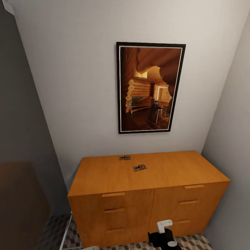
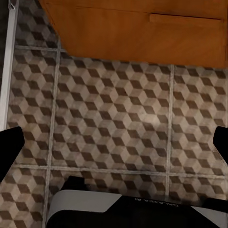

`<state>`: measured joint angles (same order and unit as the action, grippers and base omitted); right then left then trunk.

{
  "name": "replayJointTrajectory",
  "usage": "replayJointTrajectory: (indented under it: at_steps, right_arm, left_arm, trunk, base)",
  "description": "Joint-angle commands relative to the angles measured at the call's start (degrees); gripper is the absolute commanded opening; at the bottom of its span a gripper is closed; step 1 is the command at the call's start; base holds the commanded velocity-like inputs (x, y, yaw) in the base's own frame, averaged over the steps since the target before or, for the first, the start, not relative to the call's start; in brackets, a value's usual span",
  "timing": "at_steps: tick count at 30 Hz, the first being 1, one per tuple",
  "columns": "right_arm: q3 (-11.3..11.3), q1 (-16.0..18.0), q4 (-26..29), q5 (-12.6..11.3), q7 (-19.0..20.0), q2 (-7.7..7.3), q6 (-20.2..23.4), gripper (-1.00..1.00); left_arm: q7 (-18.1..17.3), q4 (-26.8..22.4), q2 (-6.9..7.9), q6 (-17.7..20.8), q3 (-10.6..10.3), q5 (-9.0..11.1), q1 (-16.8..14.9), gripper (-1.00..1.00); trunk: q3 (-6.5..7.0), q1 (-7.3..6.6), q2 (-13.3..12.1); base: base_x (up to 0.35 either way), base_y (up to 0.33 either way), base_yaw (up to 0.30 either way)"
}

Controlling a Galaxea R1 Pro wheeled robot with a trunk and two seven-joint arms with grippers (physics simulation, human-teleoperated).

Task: Take the four mousetraps from the cabinet in the bathroom and place them on the bathroom floor. Make sure all four end up on the same floor surface, and ensure that at least two of them are either under or directly next to the same bathroom sink.

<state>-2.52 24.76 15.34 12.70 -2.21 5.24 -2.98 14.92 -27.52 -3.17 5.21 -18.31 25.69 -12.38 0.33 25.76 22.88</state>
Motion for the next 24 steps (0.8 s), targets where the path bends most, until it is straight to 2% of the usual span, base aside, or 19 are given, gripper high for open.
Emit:
replayJointTrajectory:
  at_steps: [1, 4, 13, 24]
  right_arm:
    - [-0.3, 0.1, 0.5, 0.5, -0.2, 0.05, 0.1, 1.0]
    - [-0.3, 0.1, 3.4, 0.5, -0.2, 0.09, 2.8, 1.0]
    - [-0.3, 0.2, 12.7, 0.4, -0.1, 0.13, 11.0, 1.0]
    - [-0.2, 0.2, 18.4, 0.3, -0.1, 0.64, 13.4, 1.0]
  left_arm:
    - [1.1, -1.4, 0.07, 1.3, -0.5, 0.5, 0.0, 1.0]
    - [3.3, -6.8, 0.08, 5.4, -0.5, 0.5, 0.0, 1.0]
    - [7.5, -19.1, 0.09, 14.3, -0.5, 0.5, 0.0, 1.0]
    - [11.3, -31.2, 0.17, 22.8, -0.4, 0.5, 0.0, 1.0]
  trunk:
    - [-0.03, 0.02, 0.0]
    - [-0.03, 0.02, 0.0]
    - [-0.03, 0.02, 0.0]
    - [-0.03, 0.02, 0.0]
  base:
    - [0.0, 0.0, 0.0]
    - [0.0, 0.0, 0.0]
    - [0.0, 0.0, 0.0]
    - [0.0, 0.0, 0.0]
